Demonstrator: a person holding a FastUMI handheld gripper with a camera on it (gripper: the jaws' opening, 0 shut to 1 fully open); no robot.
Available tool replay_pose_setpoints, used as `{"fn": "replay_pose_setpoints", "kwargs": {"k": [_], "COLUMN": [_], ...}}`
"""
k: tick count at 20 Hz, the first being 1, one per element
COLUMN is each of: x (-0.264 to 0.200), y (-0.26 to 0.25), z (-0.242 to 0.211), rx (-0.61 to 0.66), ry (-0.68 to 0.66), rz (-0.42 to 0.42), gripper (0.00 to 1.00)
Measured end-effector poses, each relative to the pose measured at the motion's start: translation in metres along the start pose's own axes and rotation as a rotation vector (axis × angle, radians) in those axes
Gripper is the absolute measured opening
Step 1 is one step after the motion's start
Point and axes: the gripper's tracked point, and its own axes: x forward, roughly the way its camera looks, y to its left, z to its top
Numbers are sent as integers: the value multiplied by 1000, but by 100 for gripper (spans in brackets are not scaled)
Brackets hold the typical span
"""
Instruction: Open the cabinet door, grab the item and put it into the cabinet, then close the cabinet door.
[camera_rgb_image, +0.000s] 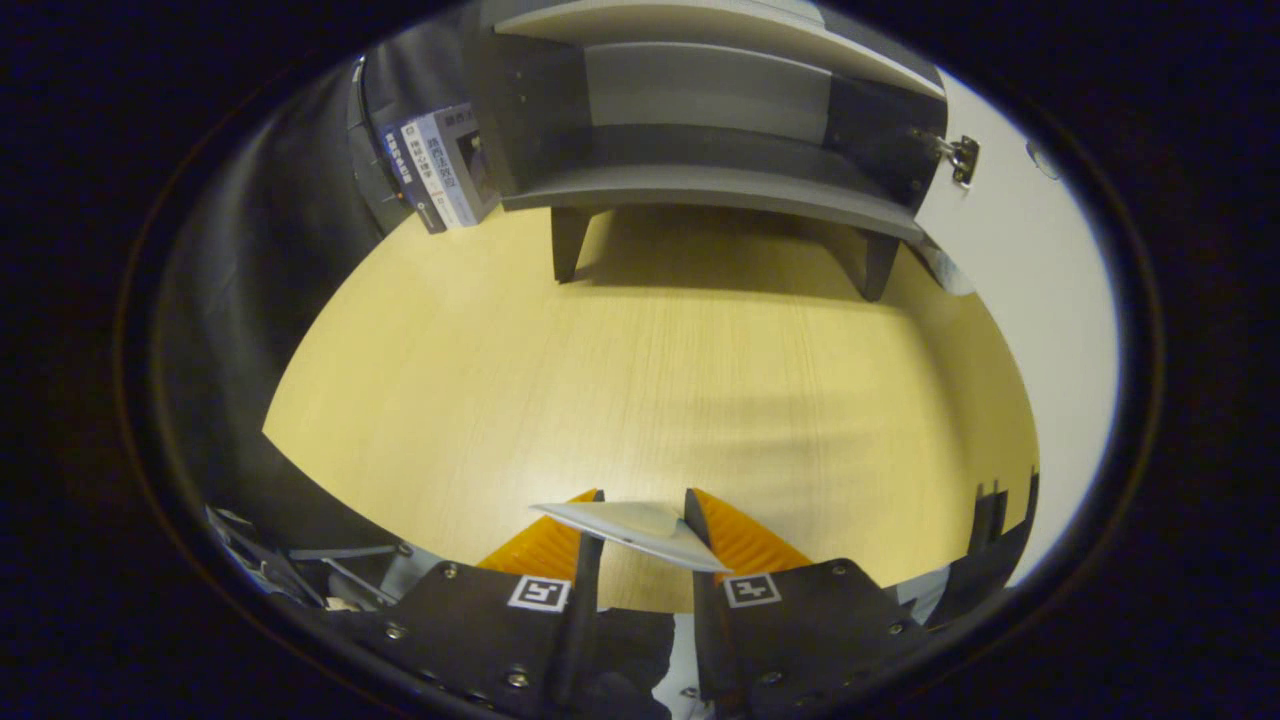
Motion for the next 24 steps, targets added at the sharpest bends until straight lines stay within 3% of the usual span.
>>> {"fn": "replay_pose_setpoints", "kwargs": {"k": [8,15,20,24], "x": [-89,-174,-203,-204], "y": [-15,-29,-39,-58], "z": [131,254,324,363], "rx": [142,140,188,207], "ry": [-192,-424,-524,-542], "rz": [48,76,104,70], "gripper": [41,41,41,41]}}
